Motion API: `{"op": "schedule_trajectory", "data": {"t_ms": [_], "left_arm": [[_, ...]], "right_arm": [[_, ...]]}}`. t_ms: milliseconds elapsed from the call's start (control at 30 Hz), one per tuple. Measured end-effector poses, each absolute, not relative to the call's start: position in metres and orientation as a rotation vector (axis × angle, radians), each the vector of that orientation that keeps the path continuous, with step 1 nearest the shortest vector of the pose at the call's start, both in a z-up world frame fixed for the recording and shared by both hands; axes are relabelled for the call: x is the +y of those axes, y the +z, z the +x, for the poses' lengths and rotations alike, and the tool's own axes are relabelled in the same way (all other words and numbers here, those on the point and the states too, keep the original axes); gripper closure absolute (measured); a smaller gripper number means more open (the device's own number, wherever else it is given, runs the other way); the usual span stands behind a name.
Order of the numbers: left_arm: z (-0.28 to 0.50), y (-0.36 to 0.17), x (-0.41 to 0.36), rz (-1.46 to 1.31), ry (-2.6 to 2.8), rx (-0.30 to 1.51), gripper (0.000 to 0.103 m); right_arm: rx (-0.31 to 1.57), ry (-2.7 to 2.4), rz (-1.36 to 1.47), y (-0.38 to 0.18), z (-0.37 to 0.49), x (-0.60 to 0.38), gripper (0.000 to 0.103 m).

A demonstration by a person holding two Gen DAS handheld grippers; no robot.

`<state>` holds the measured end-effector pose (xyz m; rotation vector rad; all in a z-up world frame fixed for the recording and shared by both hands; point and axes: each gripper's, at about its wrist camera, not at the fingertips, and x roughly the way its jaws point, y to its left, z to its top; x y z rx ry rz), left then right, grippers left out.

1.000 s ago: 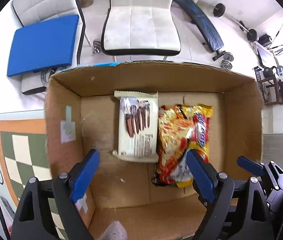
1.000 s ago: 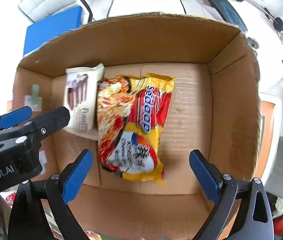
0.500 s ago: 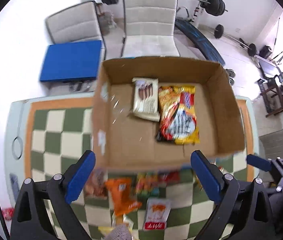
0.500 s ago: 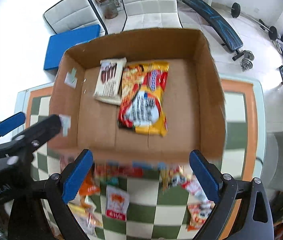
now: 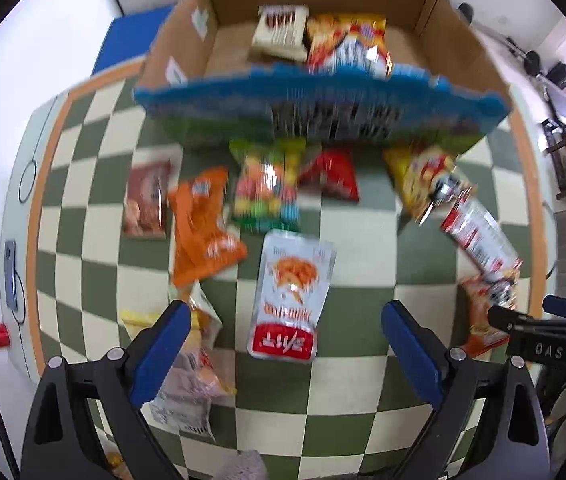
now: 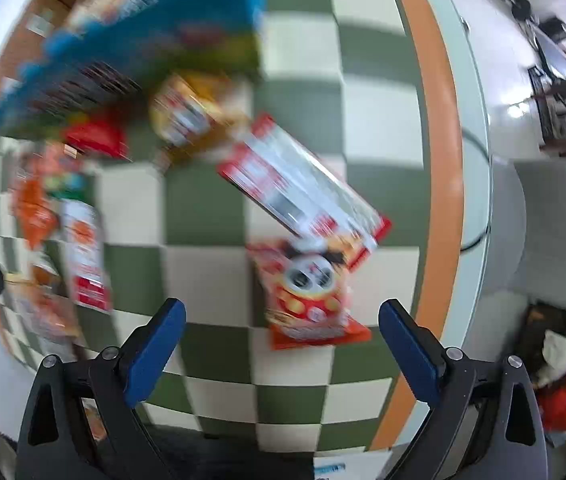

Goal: Organize snacks
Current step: 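Grasp the clear yellow-topped bag with the left tool while the right tool grasps the panda chip bag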

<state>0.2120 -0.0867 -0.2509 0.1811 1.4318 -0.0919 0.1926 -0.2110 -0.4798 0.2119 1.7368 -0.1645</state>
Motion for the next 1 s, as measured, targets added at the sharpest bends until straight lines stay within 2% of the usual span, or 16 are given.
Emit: {"op": "schedule_trajectory", "data": {"t_ms": [267, 300, 333, 433, 633, 767, 1000], "left_arm": [[0.196, -0.269, -0.078, 0.223, -0.031, 1.461, 0.005], [0.194, -0.269, -0.074, 0.222, -0.029, 1.463, 0.005], [0.192, -0.266, -0.069, 0.221, -0.022, 1.463, 0.005], [0.184, -0.258, -0.046, 0.211, 0.004, 1.464, 0.005], [0.164, -0.256, 0.024, 0.078, 0.060, 1.511, 0.005], [0.163, -0.278, 0.062, 0.006, 0.105, 1.561, 0.005], [0.170, -0.315, 0.071, -0.104, -0.006, 1.632, 0.005]], "right_arm": [[1.807, -0.219, 0.285, -0.555, 0.172, -0.225, 0.007], [1.803, -0.223, 0.284, -0.559, 0.171, -0.224, 0.020], [1.801, -0.230, 0.274, -0.562, 0.169, -0.223, 0.039], [1.773, -0.241, 0.238, -0.561, 0.167, -0.217, 0.044], [1.708, -0.130, 0.333, -0.543, 0.165, -0.185, 0.045], [1.700, -0.043, 0.367, -0.546, 0.169, -0.152, 0.045], [1.740, 0.022, 0.352, -0.566, 0.171, -0.114, 0.045]]}}
